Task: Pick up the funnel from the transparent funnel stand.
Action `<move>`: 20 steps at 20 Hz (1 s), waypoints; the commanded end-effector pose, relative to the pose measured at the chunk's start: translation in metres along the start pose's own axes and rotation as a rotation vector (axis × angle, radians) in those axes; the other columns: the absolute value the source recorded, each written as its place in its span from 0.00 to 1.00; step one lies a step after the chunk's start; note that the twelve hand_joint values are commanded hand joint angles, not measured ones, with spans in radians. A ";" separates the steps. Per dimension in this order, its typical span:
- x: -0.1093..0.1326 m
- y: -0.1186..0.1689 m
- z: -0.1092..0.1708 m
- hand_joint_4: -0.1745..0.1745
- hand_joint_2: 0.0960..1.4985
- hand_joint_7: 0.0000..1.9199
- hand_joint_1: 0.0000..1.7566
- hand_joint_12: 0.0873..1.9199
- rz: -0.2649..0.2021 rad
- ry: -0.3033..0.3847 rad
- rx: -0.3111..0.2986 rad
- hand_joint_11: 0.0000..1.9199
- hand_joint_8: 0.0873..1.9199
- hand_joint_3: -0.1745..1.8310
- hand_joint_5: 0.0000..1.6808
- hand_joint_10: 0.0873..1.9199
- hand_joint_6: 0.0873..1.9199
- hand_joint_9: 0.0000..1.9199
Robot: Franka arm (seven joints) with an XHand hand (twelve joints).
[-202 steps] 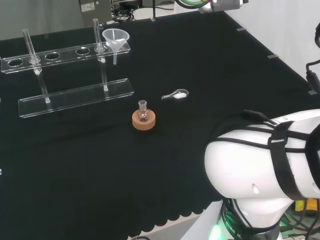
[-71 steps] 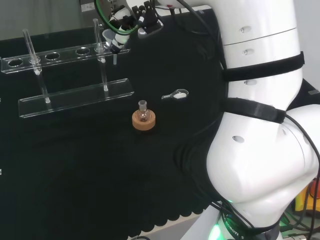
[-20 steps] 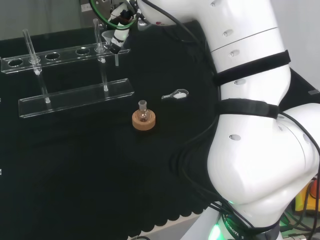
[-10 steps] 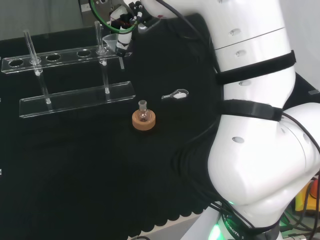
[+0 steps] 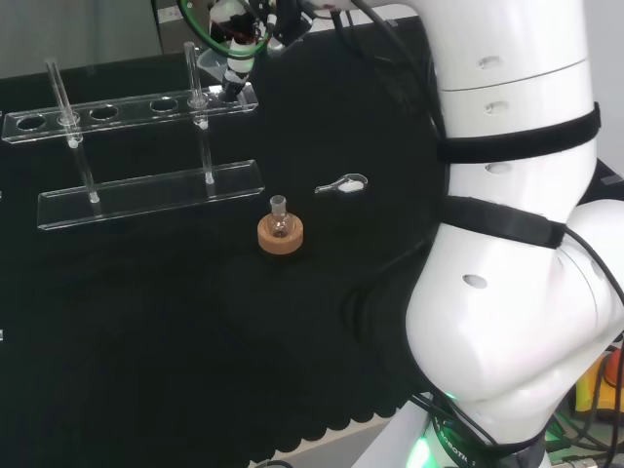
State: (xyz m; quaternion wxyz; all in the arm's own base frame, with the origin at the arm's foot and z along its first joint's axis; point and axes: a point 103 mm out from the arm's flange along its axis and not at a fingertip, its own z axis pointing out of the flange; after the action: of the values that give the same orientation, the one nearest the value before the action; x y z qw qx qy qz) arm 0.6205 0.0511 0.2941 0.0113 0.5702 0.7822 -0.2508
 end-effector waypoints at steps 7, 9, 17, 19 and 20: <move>-0.009 -0.047 -0.033 0.50 0.42 0.40 0.43 0.67 0.064 0.012 -0.069 0.18 0.52 0.33 0.30 0.35 0.38 0.54; -0.011 -0.059 -0.037 0.50 0.42 0.40 0.43 0.67 0.074 0.020 -0.077 0.18 0.51 0.33 0.30 0.35 0.38 0.54; -0.013 -0.103 -0.042 0.50 0.42 0.39 0.42 0.67 0.105 0.028 -0.102 0.18 0.51 0.34 0.29 0.36 0.38 0.54; -0.011 -0.116 -0.042 0.50 0.42 0.39 0.42 0.67 0.112 0.033 -0.111 0.18 0.51 0.34 0.29 0.36 0.38 0.54; -0.011 -0.122 -0.042 0.50 0.42 0.39 0.42 0.67 0.115 0.036 -0.115 0.18 0.51 0.34 0.29 0.36 0.38 0.54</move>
State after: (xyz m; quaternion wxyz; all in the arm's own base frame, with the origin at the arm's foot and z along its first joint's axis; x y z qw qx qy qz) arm 0.5551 0.0370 0.3677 0.0396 0.6041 0.7677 -0.2100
